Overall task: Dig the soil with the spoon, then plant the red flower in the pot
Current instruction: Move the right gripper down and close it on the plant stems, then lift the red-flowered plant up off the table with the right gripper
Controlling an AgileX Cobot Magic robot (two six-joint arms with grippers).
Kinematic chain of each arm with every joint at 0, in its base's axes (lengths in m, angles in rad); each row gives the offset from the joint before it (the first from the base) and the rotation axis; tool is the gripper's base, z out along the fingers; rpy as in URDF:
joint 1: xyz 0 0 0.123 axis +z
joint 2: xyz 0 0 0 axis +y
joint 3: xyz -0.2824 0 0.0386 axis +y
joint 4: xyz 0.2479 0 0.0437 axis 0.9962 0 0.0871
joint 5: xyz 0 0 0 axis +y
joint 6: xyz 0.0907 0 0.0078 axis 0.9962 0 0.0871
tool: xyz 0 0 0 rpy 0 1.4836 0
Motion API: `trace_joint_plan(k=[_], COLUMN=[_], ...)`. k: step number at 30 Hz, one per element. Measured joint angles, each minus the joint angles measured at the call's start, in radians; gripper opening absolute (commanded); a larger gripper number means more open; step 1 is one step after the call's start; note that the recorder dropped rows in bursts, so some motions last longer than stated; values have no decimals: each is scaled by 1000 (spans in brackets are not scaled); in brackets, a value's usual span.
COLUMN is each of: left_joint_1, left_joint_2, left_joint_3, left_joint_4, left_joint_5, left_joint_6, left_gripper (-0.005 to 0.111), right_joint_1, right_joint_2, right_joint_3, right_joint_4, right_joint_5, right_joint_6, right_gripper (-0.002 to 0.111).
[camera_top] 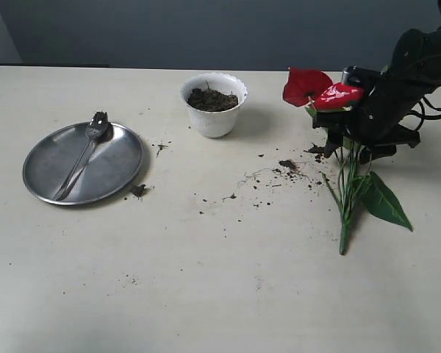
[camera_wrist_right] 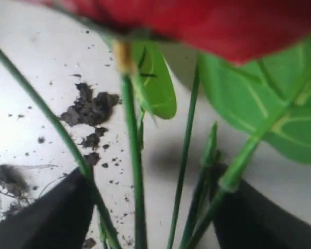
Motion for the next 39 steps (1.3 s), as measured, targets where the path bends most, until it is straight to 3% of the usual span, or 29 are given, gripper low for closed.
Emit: trace_joint_plan(k=[4, 5, 11, 15, 25, 31, 39], left_joint_1=[0, 0, 0, 0, 0, 0, 0], left_joint_2=[0, 0, 0, 0, 0, 0, 0], left_joint_3=[0, 0, 0, 0, 0, 0, 0], left_joint_4=[0, 0, 0, 0, 0, 0, 0], left_joint_5=[0, 0, 0, 0, 0, 0, 0], left_joint_6=[0, 0, 0, 0, 0, 0, 0], left_gripper=[1, 1, 1, 1, 1, 1, 1], right_joint_1=[2, 2, 2, 2, 2, 2, 68], right_joint_2=[4, 7, -4, -131, -405, -462, -466], right_joint_3=[0, 0, -8, -10, -12, -12, -12], right_joint_4=[0, 0, 22, 31, 101, 333, 687], right_joint_5=[-2, -2, -2, -87, -280, -333, -384], right_joint_6=[7, 7, 11, 6, -219, -491, -1010], right_gripper=[4, 0, -1, -1, -1, -1, -1])
